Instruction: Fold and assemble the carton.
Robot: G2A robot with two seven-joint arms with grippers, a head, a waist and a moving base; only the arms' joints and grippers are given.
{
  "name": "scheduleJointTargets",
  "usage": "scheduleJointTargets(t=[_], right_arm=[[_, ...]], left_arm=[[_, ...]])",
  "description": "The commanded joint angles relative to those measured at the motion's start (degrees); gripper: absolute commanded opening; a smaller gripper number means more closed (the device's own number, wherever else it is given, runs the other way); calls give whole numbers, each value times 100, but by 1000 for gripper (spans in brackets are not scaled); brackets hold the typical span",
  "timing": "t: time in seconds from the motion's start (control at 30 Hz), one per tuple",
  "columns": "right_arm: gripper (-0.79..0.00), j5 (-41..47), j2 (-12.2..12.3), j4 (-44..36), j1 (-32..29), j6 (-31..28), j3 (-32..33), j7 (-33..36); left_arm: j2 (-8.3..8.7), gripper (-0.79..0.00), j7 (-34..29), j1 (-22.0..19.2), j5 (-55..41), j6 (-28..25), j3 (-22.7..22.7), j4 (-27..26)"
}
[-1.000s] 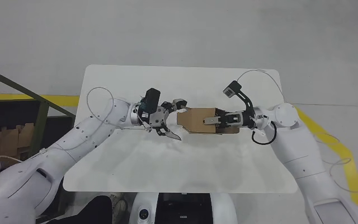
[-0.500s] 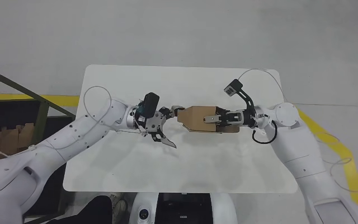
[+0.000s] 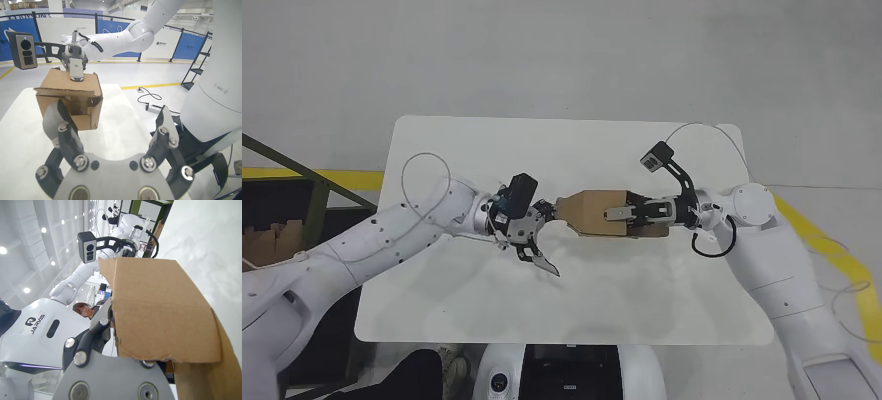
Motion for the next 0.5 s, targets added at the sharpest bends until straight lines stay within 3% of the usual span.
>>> scheduleJointTargets(t=[0.0,0.47], right_arm=[[-785,0,1,-3,-2,0,-2,-2],[-785,27,1,-20,-24,-28,-31,18]], left_arm=[[-29,0,0,-1,16,0,-3,15],[-198,0,0,-39,11,0,-3,173]])
